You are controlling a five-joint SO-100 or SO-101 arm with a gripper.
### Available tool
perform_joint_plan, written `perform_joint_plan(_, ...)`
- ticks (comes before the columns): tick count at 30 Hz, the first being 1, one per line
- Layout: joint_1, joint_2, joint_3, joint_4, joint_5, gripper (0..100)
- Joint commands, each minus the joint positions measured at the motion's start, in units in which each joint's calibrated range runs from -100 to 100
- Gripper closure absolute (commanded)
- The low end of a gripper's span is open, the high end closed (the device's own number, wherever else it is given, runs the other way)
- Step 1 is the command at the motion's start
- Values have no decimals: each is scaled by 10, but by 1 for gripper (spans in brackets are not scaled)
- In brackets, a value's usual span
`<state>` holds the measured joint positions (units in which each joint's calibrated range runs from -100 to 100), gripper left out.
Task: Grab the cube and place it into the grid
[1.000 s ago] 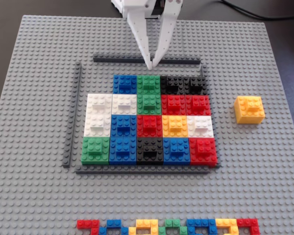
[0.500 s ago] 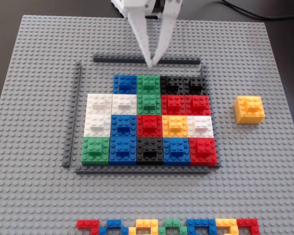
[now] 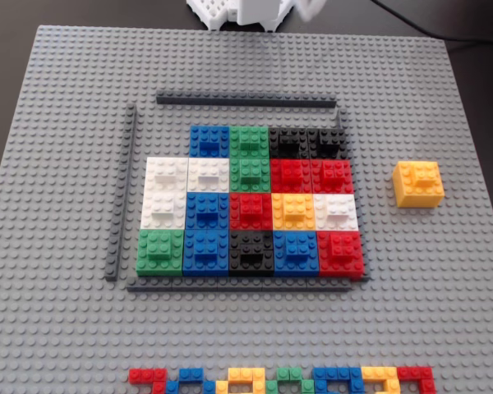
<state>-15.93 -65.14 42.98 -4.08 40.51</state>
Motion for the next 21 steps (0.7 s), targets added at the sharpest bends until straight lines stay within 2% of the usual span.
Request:
perform_joint_plan(1,-30,86,-143,32,-31,100)
perform_joint_plan(10,-68,265,-316,59,-77,100)
perform_joint_plan(21,-105,439,-407,41,-106,97)
